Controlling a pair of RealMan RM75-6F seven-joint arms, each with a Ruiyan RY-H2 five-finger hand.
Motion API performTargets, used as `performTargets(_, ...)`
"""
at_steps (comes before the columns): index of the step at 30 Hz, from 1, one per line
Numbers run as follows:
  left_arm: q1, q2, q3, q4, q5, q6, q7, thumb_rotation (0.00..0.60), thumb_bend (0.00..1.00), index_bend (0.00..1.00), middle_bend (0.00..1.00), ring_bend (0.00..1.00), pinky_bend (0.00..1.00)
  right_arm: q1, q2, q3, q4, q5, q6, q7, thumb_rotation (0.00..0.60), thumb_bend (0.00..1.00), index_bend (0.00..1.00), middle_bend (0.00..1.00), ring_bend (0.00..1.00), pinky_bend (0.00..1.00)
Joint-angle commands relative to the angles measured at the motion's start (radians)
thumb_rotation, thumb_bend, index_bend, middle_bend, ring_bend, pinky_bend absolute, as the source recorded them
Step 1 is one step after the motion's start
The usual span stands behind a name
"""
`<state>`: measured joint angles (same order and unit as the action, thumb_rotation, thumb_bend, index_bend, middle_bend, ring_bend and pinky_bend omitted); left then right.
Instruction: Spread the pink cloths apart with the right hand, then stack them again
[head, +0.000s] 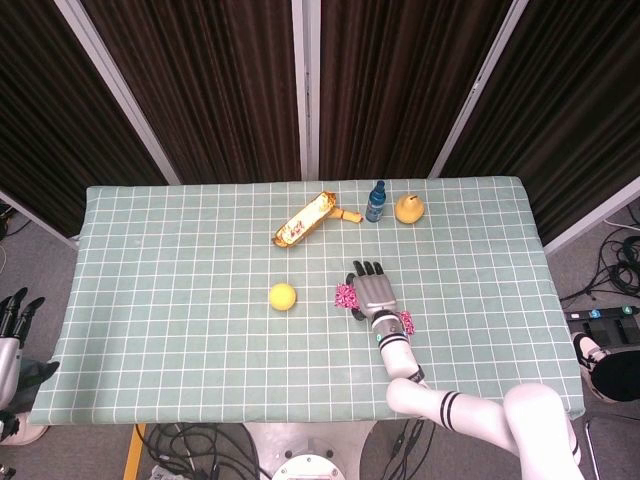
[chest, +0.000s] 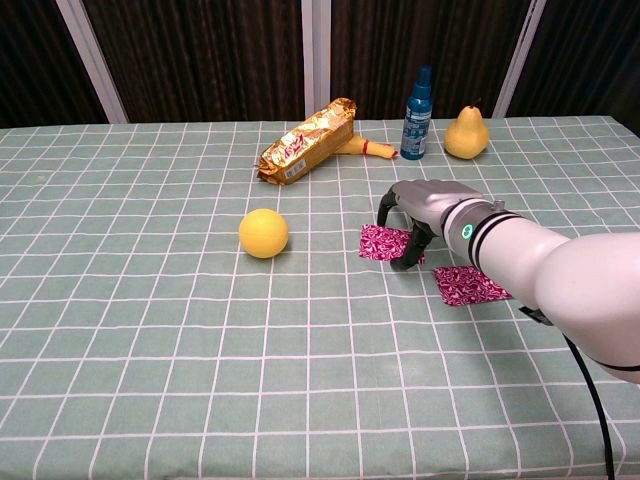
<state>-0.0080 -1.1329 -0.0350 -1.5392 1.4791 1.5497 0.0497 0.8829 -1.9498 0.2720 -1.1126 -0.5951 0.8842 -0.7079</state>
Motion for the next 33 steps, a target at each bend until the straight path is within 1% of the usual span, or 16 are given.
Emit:
performTargets(1,0.000,-0.001,-0.001,0.001,0.001,0.001,-0.001,0.600,0.04,0.17,0.14,0.10,0.10,0.003,0.003,-0.001,-0.007,0.007,0.004,-0.007,0.562,0.11,0.27,0.04,0.00,0.00)
performTargets(6,0.002,-0.001,0.000,0.003,0.000,0.001,-0.004,0.600,0.04,0.17,0.14,0.10,0.10,0.004,0.002,-0.006,-0.010,0.005,0.013,-0.010,0.553,0.10,0.27,0.04,0.00,0.00)
performTargets(17,0.003,-0.002,0.000,0.007,-0.001,0.000,-0.008,0.600,0.04,0.17,0.14,0.10,0.10,0.011,-0.011,-0.006,0.025,0.016,0.004,-0.012,0.542,0.10,0.27,0.04,0.00,0.00)
performTargets(23,0.003,-0.002,-0.001,0.008,-0.002,-0.001,-0.007,0.600,0.04,0.17,0.14,0.10,0.10,0.008,-0.012,-0.011,0.025,0.012,0.015,-0.017,0.600,0.12,0.37,0.05,0.00,0.00)
performTargets(29,0.002,-0.001,-0.002,0.006,0.000,-0.001,-0.004,0.600,0.04,0.17,0.14,0.10,0.10,0.003,0.007,-0.010,-0.005,-0.003,0.023,-0.011,0.598,0.14,0.39,0.05,0.00,0.00)
performTargets(33,0.004,0.002,-0.002,0.002,0.000,0.002,0.000,0.600,0.04,0.17,0.14,0.10,0.10,-0.010,0.050,-0.016,-0.067,-0.029,0.038,-0.002,0.597,0.14,0.39,0.05,0.00,0.00)
